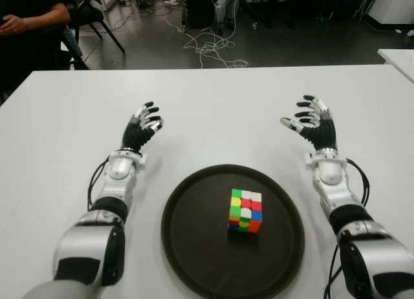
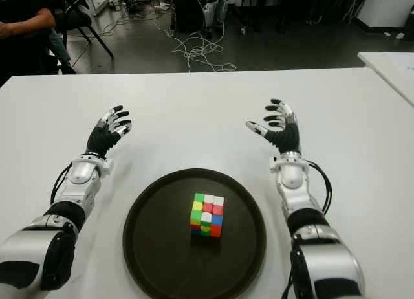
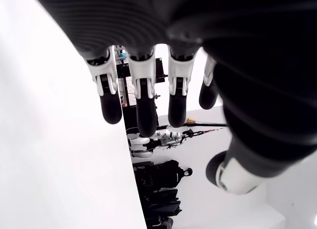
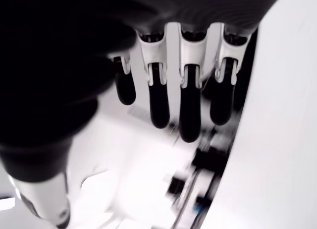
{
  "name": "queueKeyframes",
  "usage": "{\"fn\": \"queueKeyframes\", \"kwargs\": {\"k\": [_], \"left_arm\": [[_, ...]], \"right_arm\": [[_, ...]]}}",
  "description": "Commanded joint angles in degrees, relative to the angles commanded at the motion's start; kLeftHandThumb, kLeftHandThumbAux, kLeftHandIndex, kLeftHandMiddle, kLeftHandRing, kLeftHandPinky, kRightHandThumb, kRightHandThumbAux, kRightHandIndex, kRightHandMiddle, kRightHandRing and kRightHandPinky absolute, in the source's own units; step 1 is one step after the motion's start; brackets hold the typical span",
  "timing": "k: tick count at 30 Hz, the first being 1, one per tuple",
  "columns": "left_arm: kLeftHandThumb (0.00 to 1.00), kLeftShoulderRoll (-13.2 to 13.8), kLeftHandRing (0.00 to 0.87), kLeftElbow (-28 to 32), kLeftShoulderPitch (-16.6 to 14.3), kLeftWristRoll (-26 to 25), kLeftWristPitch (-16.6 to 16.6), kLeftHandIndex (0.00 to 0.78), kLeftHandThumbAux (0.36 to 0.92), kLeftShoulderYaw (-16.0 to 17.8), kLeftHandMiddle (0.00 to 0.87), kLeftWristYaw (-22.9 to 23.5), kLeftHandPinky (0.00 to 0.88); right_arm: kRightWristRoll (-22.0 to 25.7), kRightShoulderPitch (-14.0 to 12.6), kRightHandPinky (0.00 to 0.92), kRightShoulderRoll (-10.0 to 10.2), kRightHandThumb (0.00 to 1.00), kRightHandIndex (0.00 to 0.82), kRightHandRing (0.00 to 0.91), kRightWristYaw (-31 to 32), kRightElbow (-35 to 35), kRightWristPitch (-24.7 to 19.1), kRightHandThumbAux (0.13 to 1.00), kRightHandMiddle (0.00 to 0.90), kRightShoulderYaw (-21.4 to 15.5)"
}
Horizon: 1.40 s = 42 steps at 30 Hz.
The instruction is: Pick up the Rubik's Cube and put it in the plate
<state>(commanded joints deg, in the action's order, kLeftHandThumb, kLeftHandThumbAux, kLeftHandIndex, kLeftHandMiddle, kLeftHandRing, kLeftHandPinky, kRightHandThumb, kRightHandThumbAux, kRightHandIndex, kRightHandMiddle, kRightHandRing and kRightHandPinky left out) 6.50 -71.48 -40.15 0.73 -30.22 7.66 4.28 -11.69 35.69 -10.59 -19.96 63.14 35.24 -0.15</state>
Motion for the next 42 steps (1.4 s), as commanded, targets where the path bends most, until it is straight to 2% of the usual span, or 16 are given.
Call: {"fn": "queueKeyframes", "kwargs": {"k": [6, 20, 31, 40, 42], "left_arm": [[0.191, 0.1, 0.186, 0.2, 0.2, 0.4, -0.2, 0.111, 0.729, -0.3, 0.178, -0.1, 0.189], [0.166, 0.1, 0.178, 0.4, 0.6, 0.3, -0.7, 0.104, 0.73, -0.3, 0.171, -0.3, 0.183], [0.19, 0.4, 0.18, 0.3, 0.6, 0.4, -0.7, 0.106, 0.713, -0.4, 0.172, -0.1, 0.181], [0.198, 0.5, 0.177, 0.3, 0.6, 0.3, -0.9, 0.103, 0.737, -0.2, 0.172, 0.1, 0.178], [0.196, 0.4, 0.177, 0.3, 0.6, 0.2, -0.8, 0.102, 0.736, -0.1, 0.172, 0.0, 0.176]], "right_arm": [[-2.9, -0.3, 0.29, -0.8, 0.0, 0.17, 0.279, -2.1, 2.0, 0.2, 0.729, 0.261, 1.7], [-3.4, -0.2, 0.246, -0.8, 0.0, 0.159, 0.244, -1.1, 3.4, 0.7, 0.758, 0.238, 2.4], [-2.9, -0.8, 0.263, -0.1, 0.0, 0.152, 0.25, -1.6, 2.4, 1.4, 0.765, 0.237, 2.0], [-0.5, -1.7, 0.253, 0.7, 0.0, 0.154, 0.251, -0.4, 0.8, 2.6, 0.769, 0.24, 0.4], [0.3, -2.6, 0.251, 1.1, 0.0, 0.152, 0.249, 0.1, -0.4, 3.0, 0.77, 0.239, 0.0]]}}
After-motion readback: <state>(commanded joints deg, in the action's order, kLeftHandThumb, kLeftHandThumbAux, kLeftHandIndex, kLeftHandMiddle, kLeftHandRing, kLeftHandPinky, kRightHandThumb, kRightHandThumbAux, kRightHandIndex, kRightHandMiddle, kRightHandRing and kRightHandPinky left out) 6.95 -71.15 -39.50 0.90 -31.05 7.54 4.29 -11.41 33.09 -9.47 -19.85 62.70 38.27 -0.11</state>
